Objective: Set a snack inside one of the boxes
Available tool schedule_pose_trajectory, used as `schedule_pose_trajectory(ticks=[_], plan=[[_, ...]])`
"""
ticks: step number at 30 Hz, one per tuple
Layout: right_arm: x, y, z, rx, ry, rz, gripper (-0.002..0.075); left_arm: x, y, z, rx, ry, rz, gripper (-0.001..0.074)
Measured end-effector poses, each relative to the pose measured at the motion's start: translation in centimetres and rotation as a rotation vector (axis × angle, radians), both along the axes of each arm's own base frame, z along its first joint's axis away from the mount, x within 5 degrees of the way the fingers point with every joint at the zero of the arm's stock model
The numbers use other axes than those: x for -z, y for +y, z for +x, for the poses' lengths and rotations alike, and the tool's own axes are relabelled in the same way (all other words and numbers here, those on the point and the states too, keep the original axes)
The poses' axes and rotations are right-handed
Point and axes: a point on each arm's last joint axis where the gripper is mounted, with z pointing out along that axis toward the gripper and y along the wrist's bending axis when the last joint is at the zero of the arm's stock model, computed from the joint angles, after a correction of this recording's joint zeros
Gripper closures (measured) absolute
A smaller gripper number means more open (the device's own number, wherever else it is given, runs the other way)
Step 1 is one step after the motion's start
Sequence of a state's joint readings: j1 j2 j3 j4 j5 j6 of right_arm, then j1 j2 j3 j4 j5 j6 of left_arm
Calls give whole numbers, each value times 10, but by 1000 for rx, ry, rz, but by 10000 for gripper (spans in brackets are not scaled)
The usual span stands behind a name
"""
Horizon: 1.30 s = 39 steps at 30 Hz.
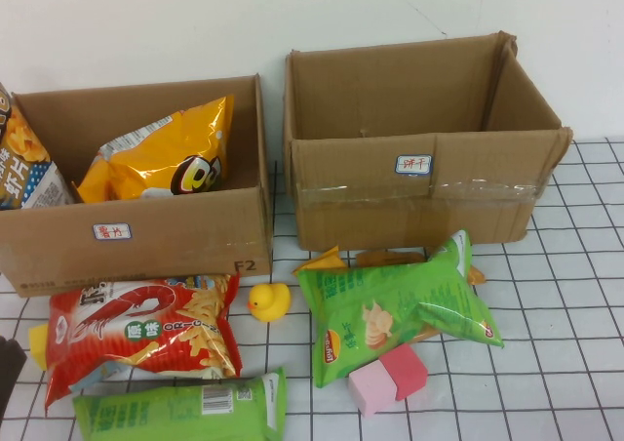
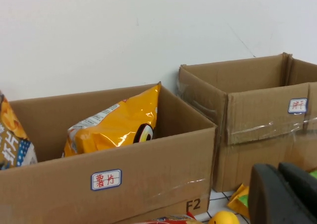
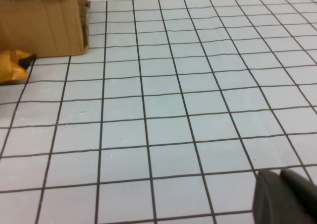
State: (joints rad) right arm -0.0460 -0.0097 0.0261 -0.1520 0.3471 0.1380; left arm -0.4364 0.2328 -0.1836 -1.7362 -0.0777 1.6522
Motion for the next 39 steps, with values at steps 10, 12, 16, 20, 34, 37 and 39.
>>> schedule_pose_trajectory(ticks=[10, 12, 16, 20, 34, 37, 39], plan=[[0, 0, 0, 0, 0, 0, 727, 3, 5, 2, -76, 20, -11, 737], [0, 0, 0, 0, 0, 0, 727, 10, 7, 2, -122, 107, -20, 737], [0, 0, 0, 0, 0, 0, 727, 26, 16, -3, -239, 205, -15, 737], [0, 0, 0, 0, 0, 0, 727, 39, 22, -11, -313, 174, 46, 737], [0, 0, 0, 0, 0, 0, 727, 79, 26, -14, -351, 207, 103, 737], [0, 0, 0, 0, 1, 0, 727, 83, 26, -15, -344, 238, 164, 737], [0, 0, 0, 0, 3, 0, 727, 85, 26, -16, -339, 263, 190, 737]])
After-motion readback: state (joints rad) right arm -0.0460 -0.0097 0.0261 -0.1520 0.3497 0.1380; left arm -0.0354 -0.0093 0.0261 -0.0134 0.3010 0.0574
